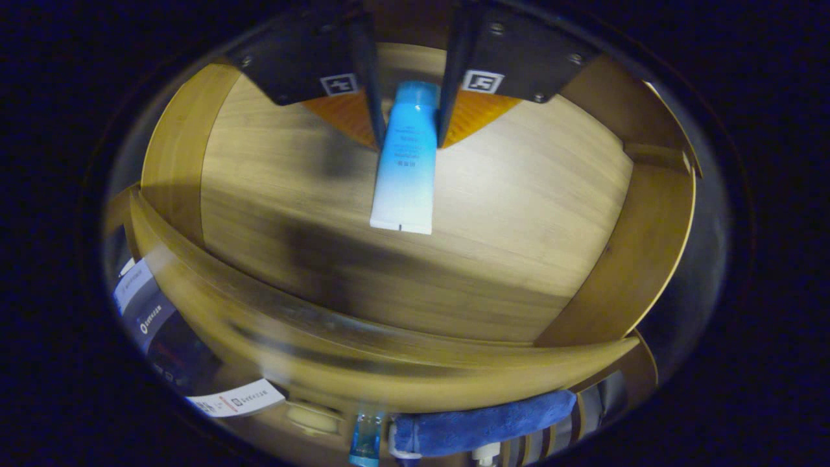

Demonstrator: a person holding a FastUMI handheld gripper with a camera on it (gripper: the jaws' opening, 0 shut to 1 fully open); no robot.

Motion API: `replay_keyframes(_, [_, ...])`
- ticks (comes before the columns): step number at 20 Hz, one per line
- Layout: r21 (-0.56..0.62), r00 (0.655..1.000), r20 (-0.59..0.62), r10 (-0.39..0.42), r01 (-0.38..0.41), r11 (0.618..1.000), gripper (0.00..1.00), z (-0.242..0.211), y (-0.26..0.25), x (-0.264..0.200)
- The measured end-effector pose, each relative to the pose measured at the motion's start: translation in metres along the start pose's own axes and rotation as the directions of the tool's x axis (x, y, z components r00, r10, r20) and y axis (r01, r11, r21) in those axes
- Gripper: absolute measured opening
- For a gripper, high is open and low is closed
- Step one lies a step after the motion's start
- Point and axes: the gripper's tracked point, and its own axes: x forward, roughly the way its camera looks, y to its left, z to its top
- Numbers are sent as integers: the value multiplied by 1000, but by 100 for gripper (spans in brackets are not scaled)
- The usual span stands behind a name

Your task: Pull open the drawer, take out the items inside it, and place them on the countertop above the cabinet.

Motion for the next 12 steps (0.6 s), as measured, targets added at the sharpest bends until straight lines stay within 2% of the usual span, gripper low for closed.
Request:
replay_keyframes(1, [7,1000,8,26,-26,1000,40,0,3,-2])
replay_keyframes(5, [-9,986,85,143,-143,990,40,8,25,-35])
replay_keyframes(9, [3,941,150,302,-306,952,40,11,57,-81])
replay_keyframes(12, [1,910,203,362,-370,929,40,18,67,-110])
